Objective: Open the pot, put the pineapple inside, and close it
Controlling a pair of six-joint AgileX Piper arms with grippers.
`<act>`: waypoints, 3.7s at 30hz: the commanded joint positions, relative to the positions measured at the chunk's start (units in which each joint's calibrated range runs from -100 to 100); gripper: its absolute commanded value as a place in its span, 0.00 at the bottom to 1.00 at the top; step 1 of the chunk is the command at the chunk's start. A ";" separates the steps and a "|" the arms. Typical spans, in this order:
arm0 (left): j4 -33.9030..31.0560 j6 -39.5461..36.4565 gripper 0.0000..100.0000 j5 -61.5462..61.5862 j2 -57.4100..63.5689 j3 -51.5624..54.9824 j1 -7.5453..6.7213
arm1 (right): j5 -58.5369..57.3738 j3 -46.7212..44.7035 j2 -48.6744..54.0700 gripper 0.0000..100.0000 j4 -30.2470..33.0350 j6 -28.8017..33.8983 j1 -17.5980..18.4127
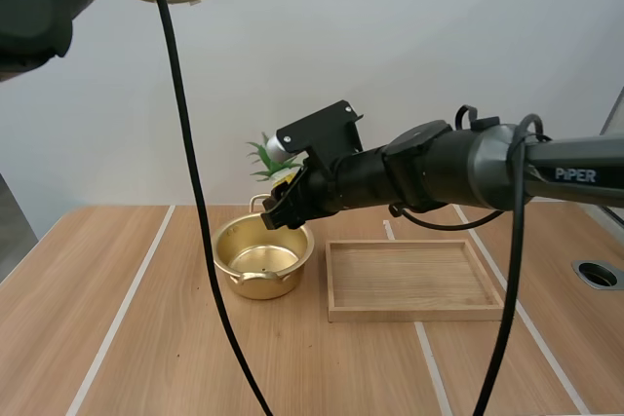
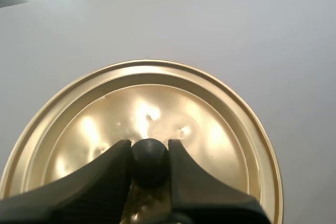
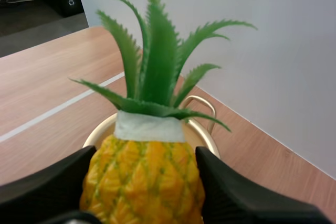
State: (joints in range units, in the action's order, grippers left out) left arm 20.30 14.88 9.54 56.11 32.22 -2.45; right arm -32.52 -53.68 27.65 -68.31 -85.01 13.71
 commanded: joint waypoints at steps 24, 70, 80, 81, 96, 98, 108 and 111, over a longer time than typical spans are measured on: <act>0.72 -0.27 0.00 -1.95 0.39 -0.01 -0.18 | -3.10 0.83 -16.45 0.00 -30.40 -14.99 0.31; 0.72 -0.27 0.00 -1.95 0.39 -0.01 -0.18 | 6.51 5.68 -29.22 0.00 -31.69 -14.99 4.11; 0.72 -0.27 0.00 -1.95 0.39 -0.01 -0.18 | 6.52 5.68 -30.98 0.00 -31.69 -14.99 4.11; 0.72 -0.27 0.00 -1.95 0.39 -0.01 -0.18 | 6.52 5.68 -30.98 0.00 -31.69 -14.99 4.11; 0.72 -0.27 0.00 -1.95 0.39 -0.01 -0.18 | 6.87 5.68 -30.98 1.00 -31.69 -14.99 4.11; 0.72 -0.27 0.00 -1.95 0.39 -0.01 -0.18 | 6.87 5.68 -30.98 1.00 -31.69 -14.99 4.11; 0.72 -0.27 0.00 -1.95 0.39 -0.01 -0.18 | 8.01 5.68 -30.98 1.00 -31.69 -14.99 4.11; 0.72 -0.27 0.00 -1.95 0.39 -0.01 -0.18 | 8.01 5.68 -30.98 1.00 -31.69 -14.99 4.11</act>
State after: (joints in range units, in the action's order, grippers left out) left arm 20.30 14.88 9.54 56.11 32.22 -2.45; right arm -26.71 -47.55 -2.71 -99.82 -100.00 17.86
